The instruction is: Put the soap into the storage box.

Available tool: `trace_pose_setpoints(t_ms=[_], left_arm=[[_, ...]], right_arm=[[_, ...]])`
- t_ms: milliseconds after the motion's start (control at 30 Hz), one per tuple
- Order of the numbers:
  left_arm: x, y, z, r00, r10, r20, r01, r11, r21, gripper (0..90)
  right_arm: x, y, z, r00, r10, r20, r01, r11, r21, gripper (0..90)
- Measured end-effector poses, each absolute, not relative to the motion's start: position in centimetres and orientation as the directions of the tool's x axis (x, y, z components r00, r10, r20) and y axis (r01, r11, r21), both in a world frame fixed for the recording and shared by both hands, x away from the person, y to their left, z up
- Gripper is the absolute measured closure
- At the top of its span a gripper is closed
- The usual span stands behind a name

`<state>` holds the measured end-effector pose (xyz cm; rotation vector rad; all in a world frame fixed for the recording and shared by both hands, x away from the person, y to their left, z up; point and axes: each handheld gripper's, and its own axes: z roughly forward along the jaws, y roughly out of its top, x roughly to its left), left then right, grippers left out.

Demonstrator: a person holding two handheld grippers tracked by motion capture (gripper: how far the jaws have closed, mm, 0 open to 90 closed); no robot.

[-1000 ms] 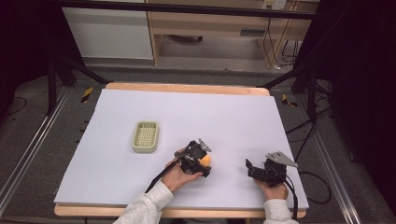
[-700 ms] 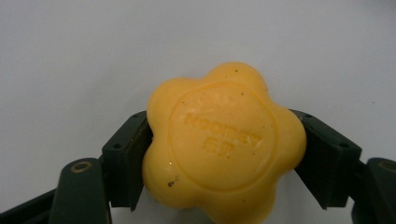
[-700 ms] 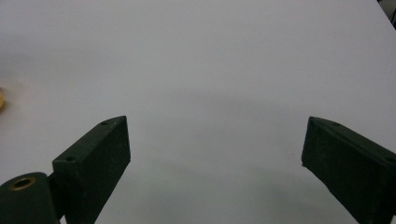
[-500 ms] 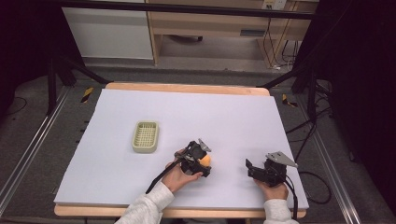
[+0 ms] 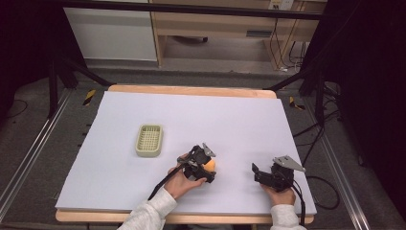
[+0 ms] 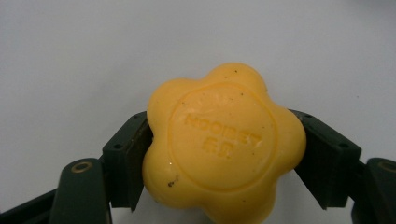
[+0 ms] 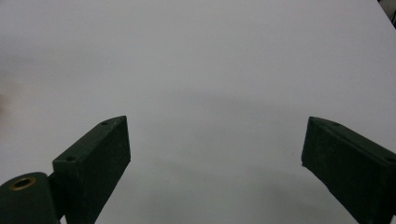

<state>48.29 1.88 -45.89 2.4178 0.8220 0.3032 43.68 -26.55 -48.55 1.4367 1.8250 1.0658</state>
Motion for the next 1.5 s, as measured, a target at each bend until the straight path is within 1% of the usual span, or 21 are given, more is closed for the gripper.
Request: trace_pose_setpoints(t_ms=[333, 733, 933, 1233, 1500], left_arm=[[48.2, 3.6, -44.3, 0.778, 0.628, 0.030, 0.495, -0.641, 0.586, 26.5], [48.2, 7.2, -43.1, 0.752, 0.659, 0.031, 0.522, -0.624, 0.581, 26.5], [48.5, 9.7, -42.5, 0.724, 0.689, 0.027, 0.544, -0.595, 0.591, 26.5], [48.9, 12.0, -40.7, 0.688, 0.726, 0.024, 0.554, -0.546, 0.628, 26.5], [49.5, 13.1, -40.1, 0.670, 0.742, 0.024, 0.564, -0.530, 0.633, 26.5]], right_arm=[[43.7, -26.5, -48.5, -0.253, 0.967, 0.033, 0.504, 0.103, 0.857, 8.5], [43.7, -26.6, -48.6, -0.254, 0.967, 0.032, 0.507, 0.104, 0.856, 8.6], [43.7, -26.5, -48.6, -0.251, 0.967, 0.029, 0.508, 0.107, 0.855, 8.5], [43.7, -26.5, -48.5, -0.252, 0.967, 0.035, 0.507, 0.101, 0.856, 8.5], [43.7, -26.6, -48.6, -0.252, 0.967, 0.034, 0.508, 0.102, 0.855, 8.7]])
